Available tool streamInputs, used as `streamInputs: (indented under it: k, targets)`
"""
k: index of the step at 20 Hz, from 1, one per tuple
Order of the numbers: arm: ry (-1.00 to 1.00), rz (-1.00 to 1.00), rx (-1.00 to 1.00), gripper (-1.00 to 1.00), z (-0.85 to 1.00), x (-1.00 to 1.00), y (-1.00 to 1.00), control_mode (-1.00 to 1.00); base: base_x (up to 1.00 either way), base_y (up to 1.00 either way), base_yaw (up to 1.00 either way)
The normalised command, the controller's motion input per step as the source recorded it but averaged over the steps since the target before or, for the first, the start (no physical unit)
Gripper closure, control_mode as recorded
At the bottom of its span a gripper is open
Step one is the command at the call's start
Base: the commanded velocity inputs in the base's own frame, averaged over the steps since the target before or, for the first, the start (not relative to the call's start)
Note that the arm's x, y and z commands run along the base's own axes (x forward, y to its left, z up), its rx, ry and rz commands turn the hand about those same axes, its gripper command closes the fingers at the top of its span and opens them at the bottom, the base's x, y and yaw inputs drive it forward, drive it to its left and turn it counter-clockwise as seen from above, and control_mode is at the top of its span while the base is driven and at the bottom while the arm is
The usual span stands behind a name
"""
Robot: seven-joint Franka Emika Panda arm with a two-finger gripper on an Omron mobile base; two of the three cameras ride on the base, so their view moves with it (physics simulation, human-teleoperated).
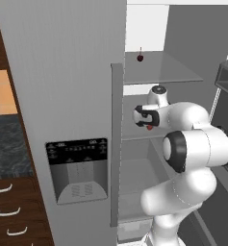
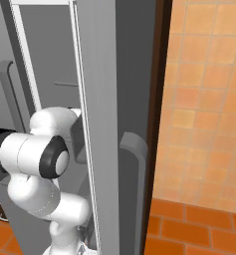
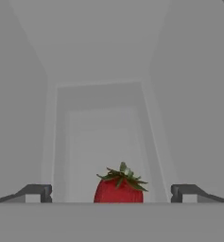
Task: Take the strawberry from the fridge and place it on top of the pancake, located on the dining counter.
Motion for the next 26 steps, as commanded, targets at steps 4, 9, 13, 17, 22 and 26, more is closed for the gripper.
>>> streamInputs:
  k: [4,9,13,17,22,26]
  targets:
    - [0.01,-0.01,0.00,-1.00,-0.21,-0.03,0.00,-1.00,0.00,0.00,0.00]
    - [0.00,-0.03,0.00,-1.00,0.00,-0.15,0.00,-1.00,0.00,0.00,0.00]
    - [0.03,-0.03,0.00,-1.00,-0.03,-0.03,0.00,-1.00,0.00,0.00,0.00]
    - [0.01,0.00,0.00,-1.00,-0.12,0.05,0.00,-1.00,0.00,0.00,0.00]
    - [0.00,0.00,0.00,-1.00,-0.19,0.02,0.00,-1.00,0.00,0.00,0.00]
    - [0.00,0.00,0.00,-1.00,-0.21,0.04,0.00,-1.00,0.00,0.00,0.00]
